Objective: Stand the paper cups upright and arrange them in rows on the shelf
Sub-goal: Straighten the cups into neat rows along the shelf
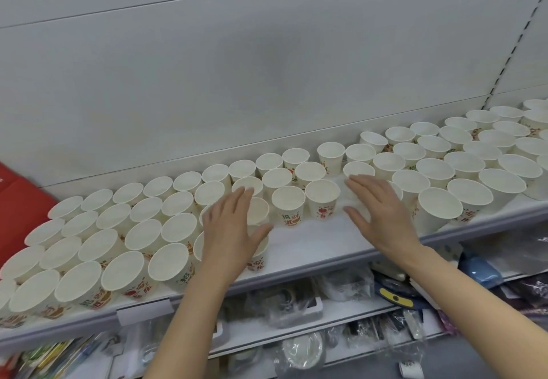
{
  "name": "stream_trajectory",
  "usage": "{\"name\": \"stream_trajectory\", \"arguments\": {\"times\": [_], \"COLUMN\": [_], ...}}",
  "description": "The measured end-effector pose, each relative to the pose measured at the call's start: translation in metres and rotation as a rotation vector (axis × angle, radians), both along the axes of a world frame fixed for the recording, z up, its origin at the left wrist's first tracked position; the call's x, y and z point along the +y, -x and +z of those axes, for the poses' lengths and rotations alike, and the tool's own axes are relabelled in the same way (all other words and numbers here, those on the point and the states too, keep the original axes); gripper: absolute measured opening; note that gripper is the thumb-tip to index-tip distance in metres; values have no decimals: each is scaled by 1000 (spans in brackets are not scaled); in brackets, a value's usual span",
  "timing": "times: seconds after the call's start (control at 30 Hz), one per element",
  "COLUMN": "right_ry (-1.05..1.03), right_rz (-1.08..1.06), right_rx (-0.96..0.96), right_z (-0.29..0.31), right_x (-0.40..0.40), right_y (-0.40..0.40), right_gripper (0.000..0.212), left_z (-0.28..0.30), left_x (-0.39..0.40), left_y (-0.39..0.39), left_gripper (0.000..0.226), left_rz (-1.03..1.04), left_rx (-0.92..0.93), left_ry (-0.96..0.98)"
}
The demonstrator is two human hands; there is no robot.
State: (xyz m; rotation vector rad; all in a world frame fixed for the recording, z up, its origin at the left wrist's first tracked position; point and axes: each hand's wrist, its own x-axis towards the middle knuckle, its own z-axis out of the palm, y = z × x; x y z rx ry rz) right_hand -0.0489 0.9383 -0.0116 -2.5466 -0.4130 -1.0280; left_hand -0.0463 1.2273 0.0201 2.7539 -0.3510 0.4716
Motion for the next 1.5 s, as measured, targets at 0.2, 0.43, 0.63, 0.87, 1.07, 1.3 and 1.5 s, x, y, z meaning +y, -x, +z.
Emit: {"name": "stream_trajectory", "arguments": {"times": [0.2,0.43,0.63,0.87,1.07,1.3,1.5], "right_ry": [-14,-129,-126,-15,-8,-38,-85], "right_rz": [-244,-377,-303,-88,47,275,269], "right_rx": [-81,-66,58,85,57,21,85], "right_z": [-13,-18,-16,-17,-18,-14,-19], "right_x": [-57,-104,-141,-155,-131,-30,12], "right_y": [43,72,68,49,44,36,17], "right_gripper": [30,29,30,24,13,11,19], "left_z": [-22,-11,-10,-10,-14,-12,-19], "left_x": [-39,-167,-226,-199,-131,-85,-69], "left_y": [17,0,-29,-3,41,50,38], "left_gripper": [54,41,26,17,12,17,23], "left_rz": [-174,-418,-368,-222,-62,99,116], "left_rx": [-20,53,38,51,44,38,38], "left_ry": [124,94,-100,83,178,12,-108]}}
